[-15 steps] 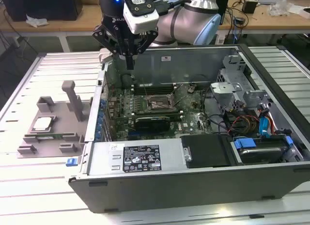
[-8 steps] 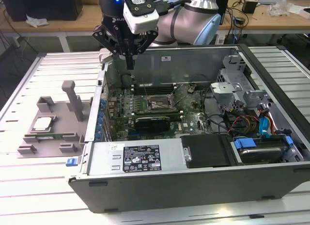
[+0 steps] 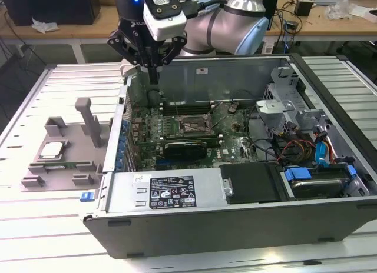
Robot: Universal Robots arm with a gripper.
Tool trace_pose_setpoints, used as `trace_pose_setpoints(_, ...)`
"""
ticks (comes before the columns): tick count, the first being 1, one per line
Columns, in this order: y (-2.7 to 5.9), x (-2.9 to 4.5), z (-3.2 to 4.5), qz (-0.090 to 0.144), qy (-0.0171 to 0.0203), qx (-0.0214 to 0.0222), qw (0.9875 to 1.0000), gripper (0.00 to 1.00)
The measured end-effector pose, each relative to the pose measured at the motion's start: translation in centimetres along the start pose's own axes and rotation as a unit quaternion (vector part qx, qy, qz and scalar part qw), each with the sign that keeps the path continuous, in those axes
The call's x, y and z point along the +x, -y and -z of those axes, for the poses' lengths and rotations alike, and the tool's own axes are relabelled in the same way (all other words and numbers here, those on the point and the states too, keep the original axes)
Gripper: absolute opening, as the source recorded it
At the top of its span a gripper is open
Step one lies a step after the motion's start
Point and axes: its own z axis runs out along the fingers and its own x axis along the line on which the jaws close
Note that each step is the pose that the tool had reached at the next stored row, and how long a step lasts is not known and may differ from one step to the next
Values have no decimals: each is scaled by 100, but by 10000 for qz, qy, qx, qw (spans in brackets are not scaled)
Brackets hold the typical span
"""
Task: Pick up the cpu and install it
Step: 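Reach for the cpu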
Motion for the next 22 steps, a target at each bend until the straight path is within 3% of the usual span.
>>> trace_pose_setpoints(22,-62,279,4,0,3,0,10000,11)
